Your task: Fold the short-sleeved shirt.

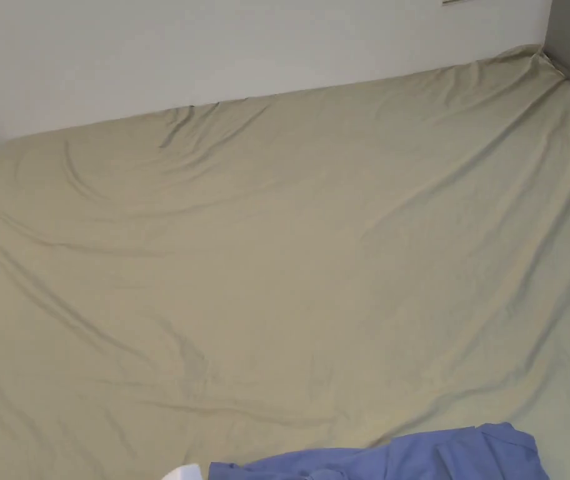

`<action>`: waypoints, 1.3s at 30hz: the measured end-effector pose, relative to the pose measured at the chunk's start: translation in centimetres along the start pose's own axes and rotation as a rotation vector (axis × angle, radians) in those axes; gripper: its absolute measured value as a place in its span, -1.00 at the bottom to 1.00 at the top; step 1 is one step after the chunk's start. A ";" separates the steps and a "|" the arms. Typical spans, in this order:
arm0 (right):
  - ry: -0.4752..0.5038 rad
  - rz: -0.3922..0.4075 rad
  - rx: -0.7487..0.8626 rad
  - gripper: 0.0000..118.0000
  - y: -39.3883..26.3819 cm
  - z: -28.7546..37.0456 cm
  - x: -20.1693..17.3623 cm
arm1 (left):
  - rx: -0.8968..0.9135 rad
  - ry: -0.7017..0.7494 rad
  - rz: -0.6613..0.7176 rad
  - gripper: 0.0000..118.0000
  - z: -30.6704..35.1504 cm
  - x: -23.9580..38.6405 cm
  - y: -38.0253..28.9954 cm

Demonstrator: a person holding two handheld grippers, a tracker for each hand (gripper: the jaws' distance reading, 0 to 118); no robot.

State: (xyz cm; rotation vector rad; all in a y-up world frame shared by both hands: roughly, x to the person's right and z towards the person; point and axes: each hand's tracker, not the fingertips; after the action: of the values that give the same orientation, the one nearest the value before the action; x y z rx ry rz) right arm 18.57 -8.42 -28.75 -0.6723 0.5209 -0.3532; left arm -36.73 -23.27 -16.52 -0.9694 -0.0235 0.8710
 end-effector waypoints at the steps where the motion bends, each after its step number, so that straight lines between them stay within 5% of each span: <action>1: -0.009 -0.002 -0.003 -0.99 0.0 0.0 0.1 | -0.038 0.027 -0.039 -1.00 -1.4 0.5 -0.1; 15: -0.052 -0.036 -0.022 -0.99 -0.5 0.0 1.7 | -0.186 -0.158 -0.089 -1.00 -10.9 7.8 -3.3; 20: -0.040 -0.036 -0.023 -0.99 -0.5 -0.4 1.4 | -0.085 -0.248 -0.021 -1.00 -6.8 7.6 -3.0; 26: -0.006 -0.015 -0.015 -0.99 0.2 -1.0 0.6 | 0.157 -0.170 0.019 -1.00 5.6 1.3 0.7; 30: 0.003 0.003 -0.019 -0.99 0.1 -1.3 0.0 | 0.121 -0.028 0.067 -1.00 8.5 -4.4 2.3; 35: -0.015 0.014 -0.042 -0.99 -0.2 -1.6 -0.7 | 0.022 -0.181 0.153 -0.99 6.0 -9.2 2.0; 36: -0.019 0.016 -0.044 -0.99 -0.2 -1.6 -0.9 | -0.016 -0.233 0.161 -0.50 5.2 -9.9 2.2; 38: -0.024 0.019 -0.047 -0.99 -0.2 -1.6 -1.3 | -0.066 -0.197 0.134 0.92 3.7 -10.7 2.0; 39: -0.026 0.021 -0.048 -0.99 -0.2 -1.6 -1.5 | -0.110 -0.213 0.129 0.99 2.7 -11.0 2.0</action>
State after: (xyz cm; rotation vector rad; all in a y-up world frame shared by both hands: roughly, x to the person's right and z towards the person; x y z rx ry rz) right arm 16.41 -8.61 -29.17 -0.7162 0.5130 -0.3128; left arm -46.44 -28.03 -12.50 -0.9844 -0.1940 1.0981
